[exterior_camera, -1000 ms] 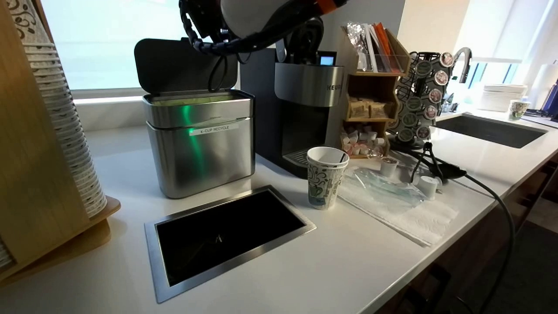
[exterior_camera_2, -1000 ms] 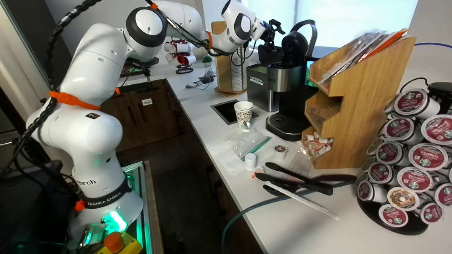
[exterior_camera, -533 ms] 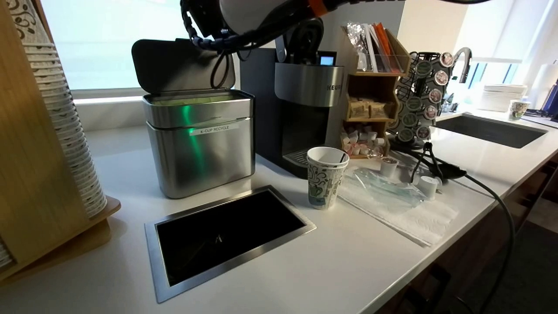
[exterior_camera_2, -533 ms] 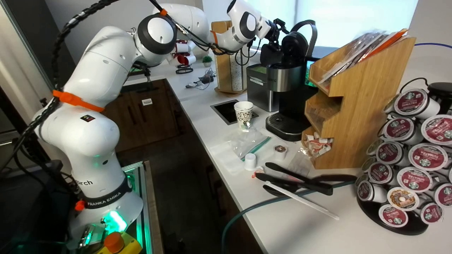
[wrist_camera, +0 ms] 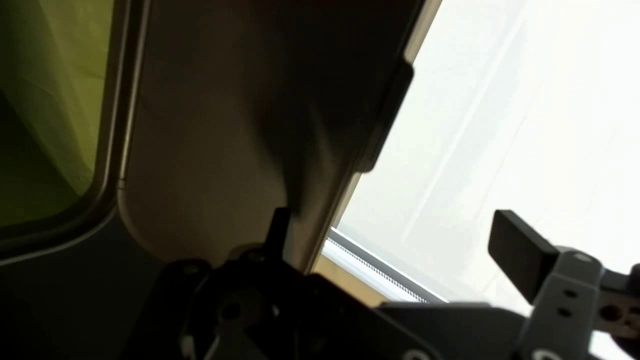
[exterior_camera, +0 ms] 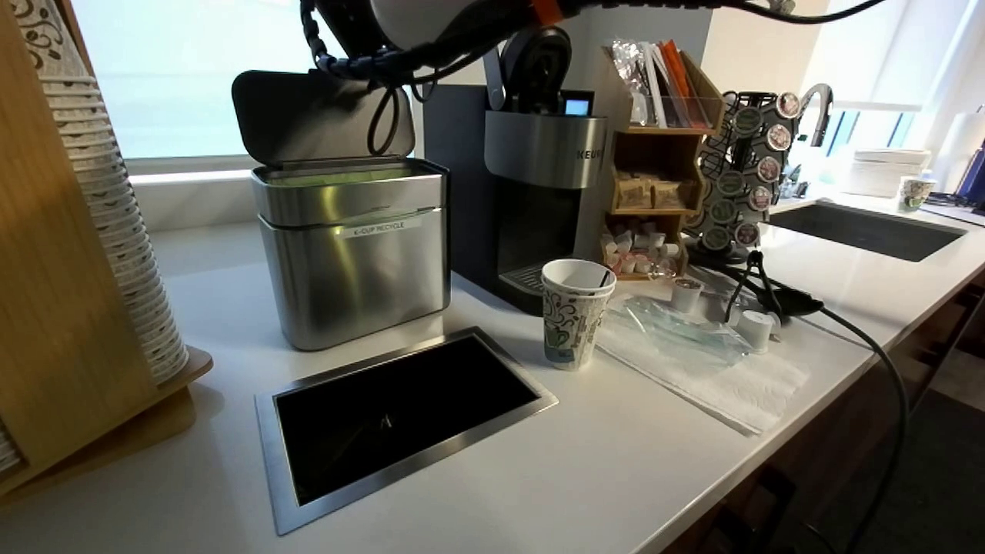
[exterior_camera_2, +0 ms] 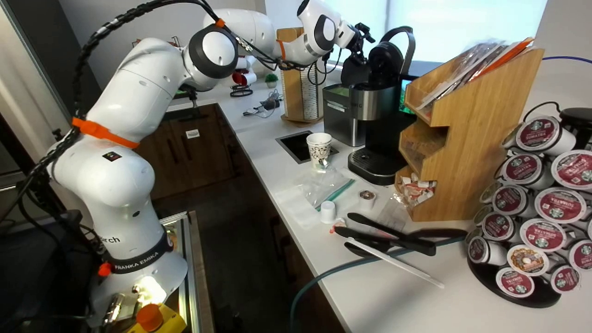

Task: Open the lid of the silver bin

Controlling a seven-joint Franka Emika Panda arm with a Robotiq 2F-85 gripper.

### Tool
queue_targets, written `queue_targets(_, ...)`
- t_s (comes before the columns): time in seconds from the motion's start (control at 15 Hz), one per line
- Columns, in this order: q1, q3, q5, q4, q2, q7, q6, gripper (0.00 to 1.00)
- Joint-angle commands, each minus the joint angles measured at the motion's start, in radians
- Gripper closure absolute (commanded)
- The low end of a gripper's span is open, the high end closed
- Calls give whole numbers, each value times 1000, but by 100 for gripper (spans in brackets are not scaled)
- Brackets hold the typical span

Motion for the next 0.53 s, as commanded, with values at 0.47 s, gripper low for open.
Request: queue_targets(0.47, 311, -181, -370, -497, -265, -113, 159, 0)
